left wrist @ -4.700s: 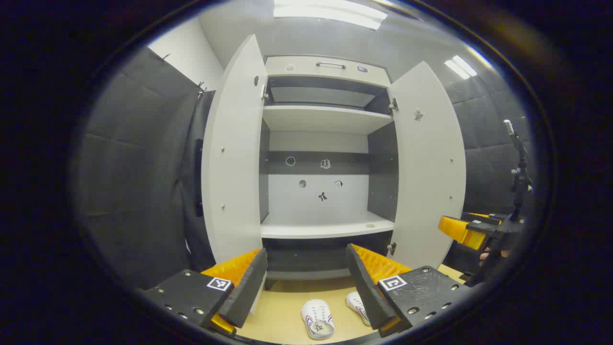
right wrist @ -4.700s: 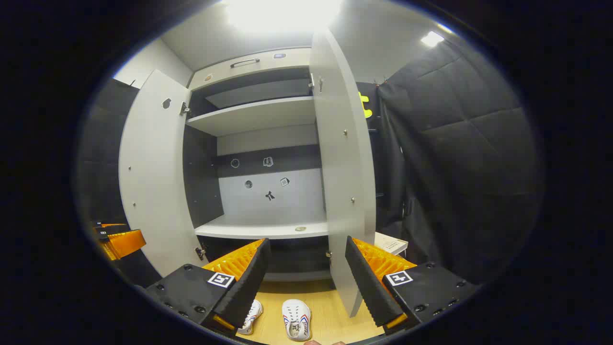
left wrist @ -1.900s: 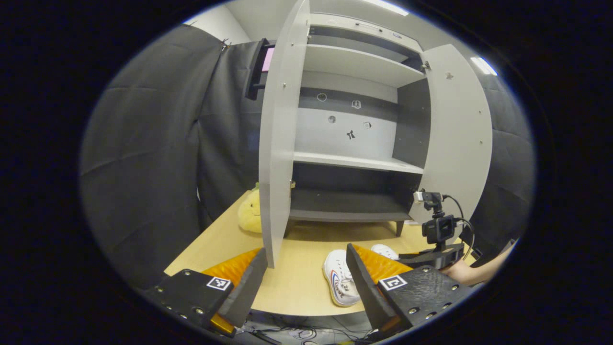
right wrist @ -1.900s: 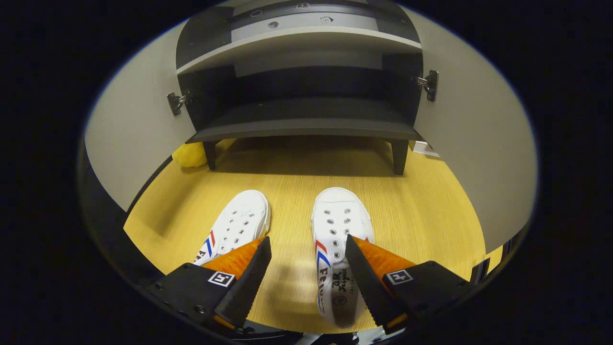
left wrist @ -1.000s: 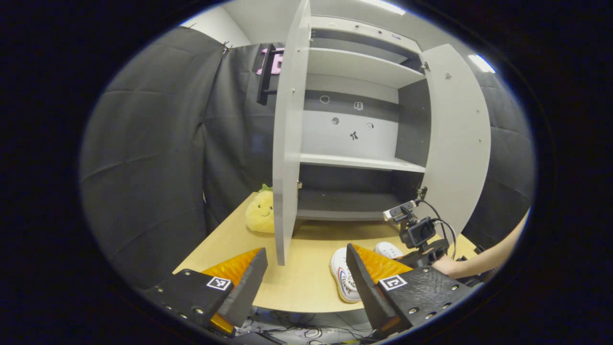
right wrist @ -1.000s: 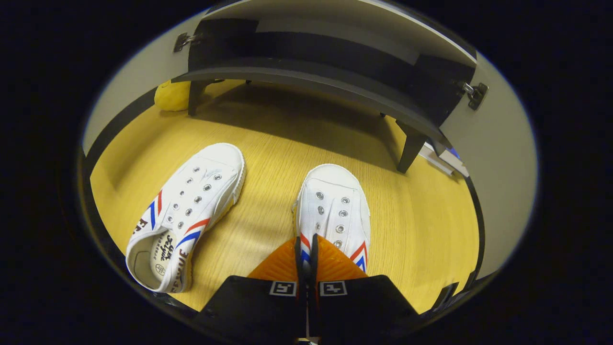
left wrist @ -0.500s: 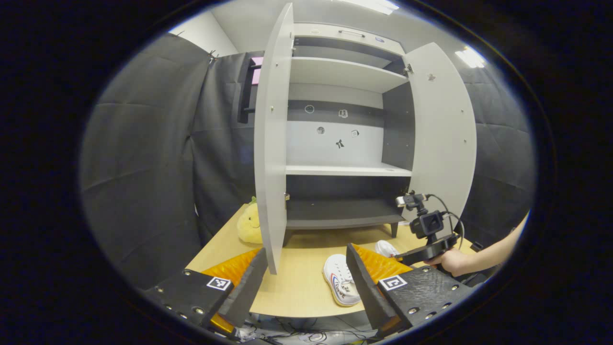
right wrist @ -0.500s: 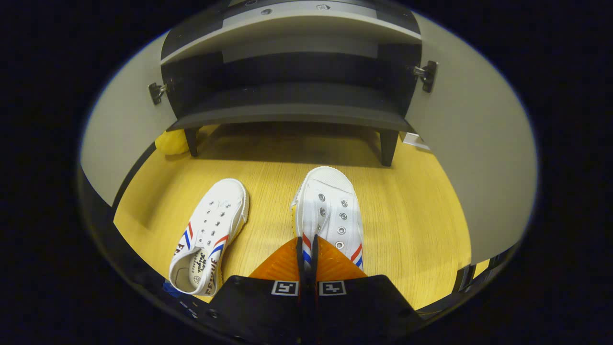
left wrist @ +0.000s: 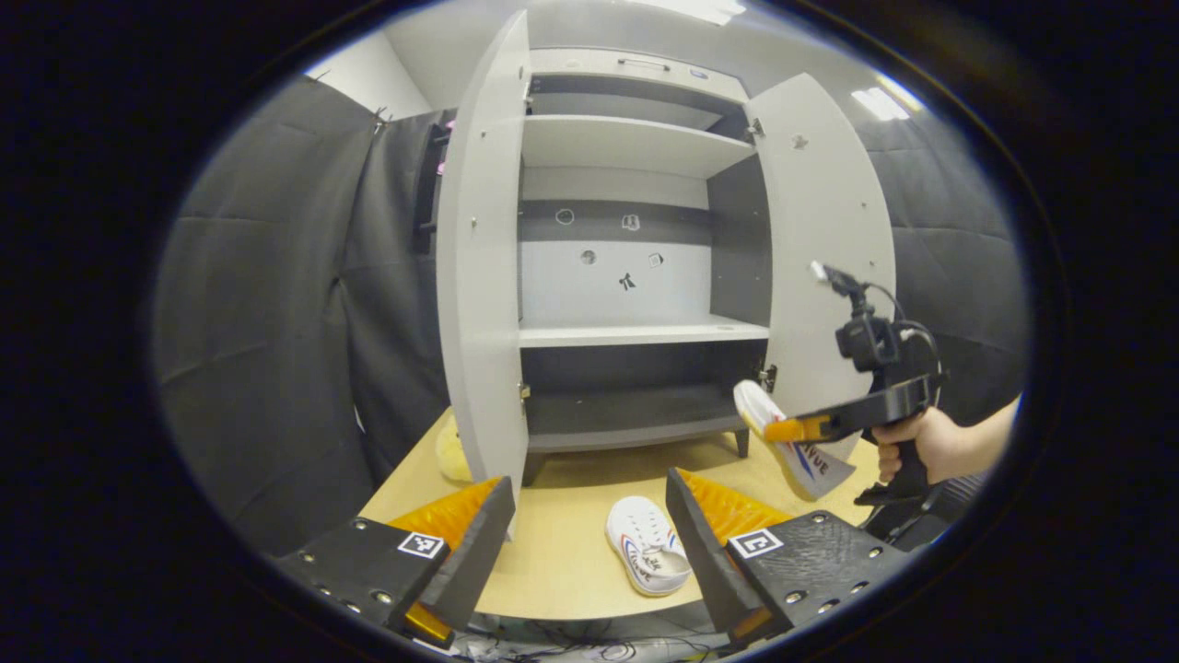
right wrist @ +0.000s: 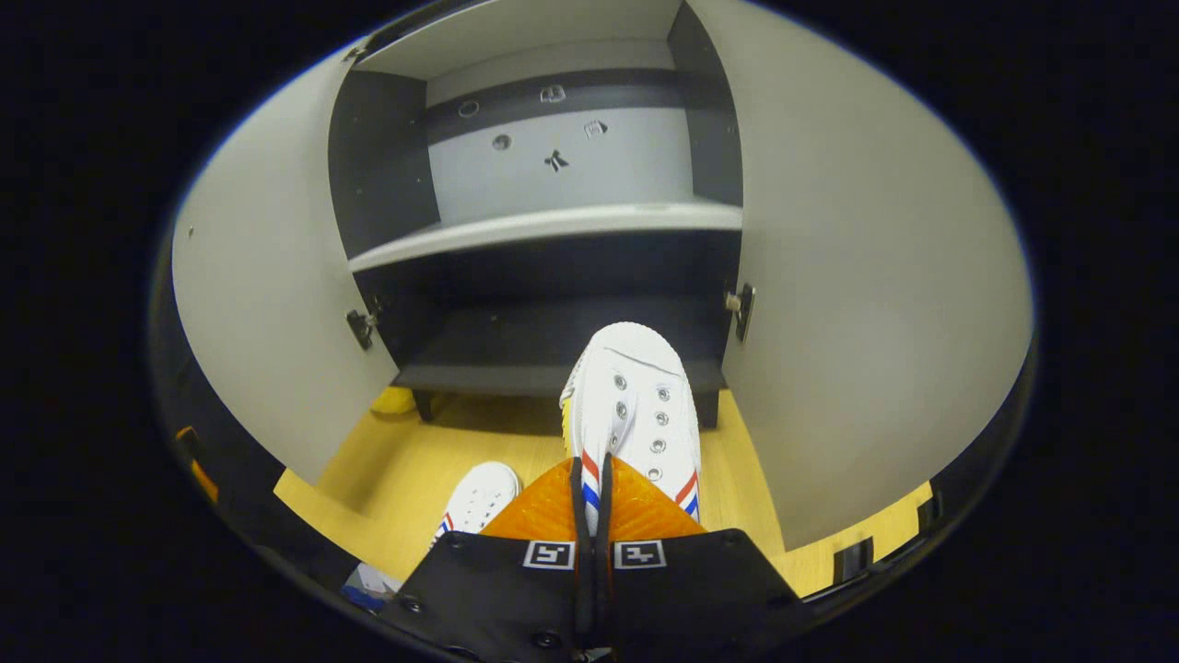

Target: Grab one shoe with the right hand and put it into the shoe cabinet, grab the other shoe with the left hand and put it into the shoe cabinet; then close the right door with the right hand and the left door with the left hand.

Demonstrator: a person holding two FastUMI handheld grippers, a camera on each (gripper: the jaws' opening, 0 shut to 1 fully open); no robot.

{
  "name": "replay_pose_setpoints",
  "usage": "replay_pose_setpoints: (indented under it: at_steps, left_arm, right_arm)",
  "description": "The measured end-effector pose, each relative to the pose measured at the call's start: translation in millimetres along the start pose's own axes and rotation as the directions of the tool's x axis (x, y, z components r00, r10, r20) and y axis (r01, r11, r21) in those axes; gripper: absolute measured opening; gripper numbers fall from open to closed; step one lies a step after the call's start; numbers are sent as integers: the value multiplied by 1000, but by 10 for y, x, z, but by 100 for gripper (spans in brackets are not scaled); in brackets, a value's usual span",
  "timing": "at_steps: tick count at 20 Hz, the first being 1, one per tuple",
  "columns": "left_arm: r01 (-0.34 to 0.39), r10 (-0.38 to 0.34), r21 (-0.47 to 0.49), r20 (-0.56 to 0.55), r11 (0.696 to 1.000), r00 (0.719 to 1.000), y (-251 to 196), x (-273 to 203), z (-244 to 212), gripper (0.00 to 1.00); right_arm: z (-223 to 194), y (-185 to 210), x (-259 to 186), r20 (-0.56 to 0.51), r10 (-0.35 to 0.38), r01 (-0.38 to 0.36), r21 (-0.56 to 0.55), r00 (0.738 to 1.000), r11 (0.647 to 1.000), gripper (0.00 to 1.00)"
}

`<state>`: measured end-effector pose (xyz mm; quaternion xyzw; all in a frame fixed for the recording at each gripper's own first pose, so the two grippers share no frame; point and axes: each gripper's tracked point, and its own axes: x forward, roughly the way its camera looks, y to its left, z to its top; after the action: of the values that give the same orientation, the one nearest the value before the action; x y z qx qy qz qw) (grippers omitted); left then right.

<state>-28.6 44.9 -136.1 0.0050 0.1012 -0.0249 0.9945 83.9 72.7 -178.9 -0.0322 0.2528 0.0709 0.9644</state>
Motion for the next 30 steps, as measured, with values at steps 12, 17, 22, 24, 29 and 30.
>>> replay_pose_setpoints:
  at_steps: [12,17,22,24,29,30]
  left_arm:
    - [63,-60,-42,60,997,996,-217,272,417,94]
    - [-48,50,-23,55,999,997,-162,435,499,94]
    - [-172,180,-93,82,981,980,-67,454,768,97]
    - [-217,228,-104,110,971,967,-24,445,917,95]
    - [-324,335,-97,134,941,933,138,325,1110,94]
    - [-345,356,-96,147,934,923,169,273,1160,94]
  right_arm:
    - [1967,320,-131,324,80,-87,7,943,996,0]
    - [2624,298,225,394,114,-108,-37,912,993,1]
    - [2980,245,637,420,119,-122,-19,900,992,1]
    - [3070,240,811,419,113,-114,-23,901,993,1]
    - [3143,329,1187,387,134,-136,-22,912,990,1]
    - [3118,342,1273,377,137,-139,-23,916,990,1]
